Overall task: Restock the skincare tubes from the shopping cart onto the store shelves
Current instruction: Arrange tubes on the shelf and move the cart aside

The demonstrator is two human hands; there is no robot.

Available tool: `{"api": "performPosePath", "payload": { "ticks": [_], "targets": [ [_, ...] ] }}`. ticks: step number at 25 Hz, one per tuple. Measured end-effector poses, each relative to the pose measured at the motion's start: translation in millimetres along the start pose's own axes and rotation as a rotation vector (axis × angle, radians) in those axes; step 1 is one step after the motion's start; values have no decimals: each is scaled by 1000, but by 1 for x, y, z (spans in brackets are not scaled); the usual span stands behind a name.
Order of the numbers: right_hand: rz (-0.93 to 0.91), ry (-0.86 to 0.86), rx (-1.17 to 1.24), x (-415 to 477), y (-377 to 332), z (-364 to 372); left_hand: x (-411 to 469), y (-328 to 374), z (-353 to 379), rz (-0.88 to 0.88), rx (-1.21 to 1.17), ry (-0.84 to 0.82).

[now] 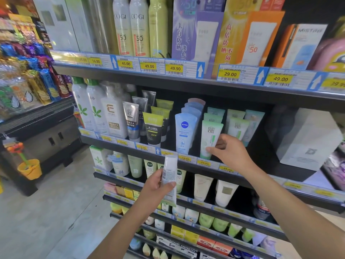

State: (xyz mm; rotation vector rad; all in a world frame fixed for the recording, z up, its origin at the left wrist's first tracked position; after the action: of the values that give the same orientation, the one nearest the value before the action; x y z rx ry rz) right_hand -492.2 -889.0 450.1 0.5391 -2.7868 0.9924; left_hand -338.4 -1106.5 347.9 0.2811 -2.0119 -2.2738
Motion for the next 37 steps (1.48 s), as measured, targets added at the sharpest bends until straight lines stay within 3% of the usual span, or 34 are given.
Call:
{"api": "performPosePath", "payload": {
  "ticks": [11, 15, 18, 20, 22, 28, 31, 34, 37],
  "targets": [
    [-11, -11, -13, -8, -4, -7, 6, 4, 12, 2, -24, -24],
    [0, 146, -36, -29, 4, -32, 8, 13, 28, 20, -8, -81],
    [-306, 344, -196, -63, -21, -53, 9, 22, 48, 21, -14, -168],
    [-596, 380, -404, -88, -45, -48, 12, 26, 61, 3, -36, -203],
    [-767, 372, -581, -103, -54, -36, 13, 30, 78, -27, -53, -250],
    [-820, 441, -700, -114, -39, -33, 6, 44, 126, -89, -121, -406],
    [-789, 494, -673, -111, -33, -43, 8, 47, 129, -93, -64, -397],
    [-701, 502, -621, -100, -23, -57, 14, 58, 118, 99, 73, -294],
    [-558, 438, -541, -85, -9, -66, 19, 68, 99, 588, 590, -115]
  ]
}}
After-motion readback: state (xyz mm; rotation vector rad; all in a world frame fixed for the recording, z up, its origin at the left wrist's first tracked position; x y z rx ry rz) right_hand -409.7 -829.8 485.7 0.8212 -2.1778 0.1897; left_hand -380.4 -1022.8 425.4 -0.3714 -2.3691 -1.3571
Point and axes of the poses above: each hand's wrist, its own x-axis towards the middle knuckle, its own z-axis out of the palm, y = z × x, the point moved 9 cm from there along x, towards the middle knuckle, and after that the axes turned 15 degrees about -x, right-handed, at the moved point
